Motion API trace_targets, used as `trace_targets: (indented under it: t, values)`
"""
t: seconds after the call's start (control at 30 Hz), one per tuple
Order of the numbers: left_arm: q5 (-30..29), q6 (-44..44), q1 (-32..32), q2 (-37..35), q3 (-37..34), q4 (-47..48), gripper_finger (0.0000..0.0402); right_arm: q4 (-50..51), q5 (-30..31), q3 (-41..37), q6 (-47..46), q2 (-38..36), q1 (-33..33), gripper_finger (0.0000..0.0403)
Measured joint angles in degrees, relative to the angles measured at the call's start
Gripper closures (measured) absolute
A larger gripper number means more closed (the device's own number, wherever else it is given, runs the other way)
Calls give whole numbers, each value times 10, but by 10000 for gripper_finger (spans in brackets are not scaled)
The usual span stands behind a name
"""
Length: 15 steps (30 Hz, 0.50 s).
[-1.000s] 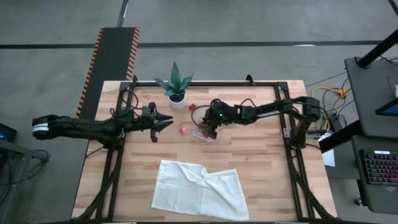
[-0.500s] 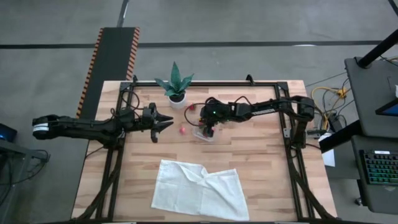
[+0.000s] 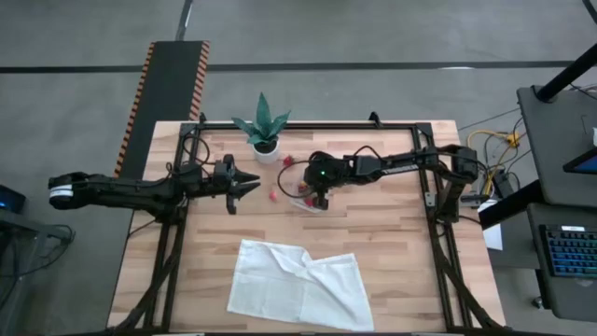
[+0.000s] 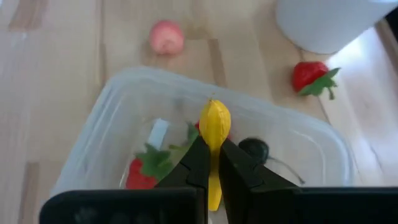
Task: Pick and placing Produce into tupperware
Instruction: Put the yellow corn into the transparent bin
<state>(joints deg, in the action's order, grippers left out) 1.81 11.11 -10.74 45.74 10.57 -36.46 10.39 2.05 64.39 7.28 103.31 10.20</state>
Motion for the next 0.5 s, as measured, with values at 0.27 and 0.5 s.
trace_targets:
  t: [0.27, 0.5]
  values:
    - [0, 0, 0, 0, 0, 0, 313, 55, 71, 22, 64, 0, -14, 390]
    - [0, 0, 0, 0, 0, 0, 313, 102, 69, 27, 78, -1, -13, 390]
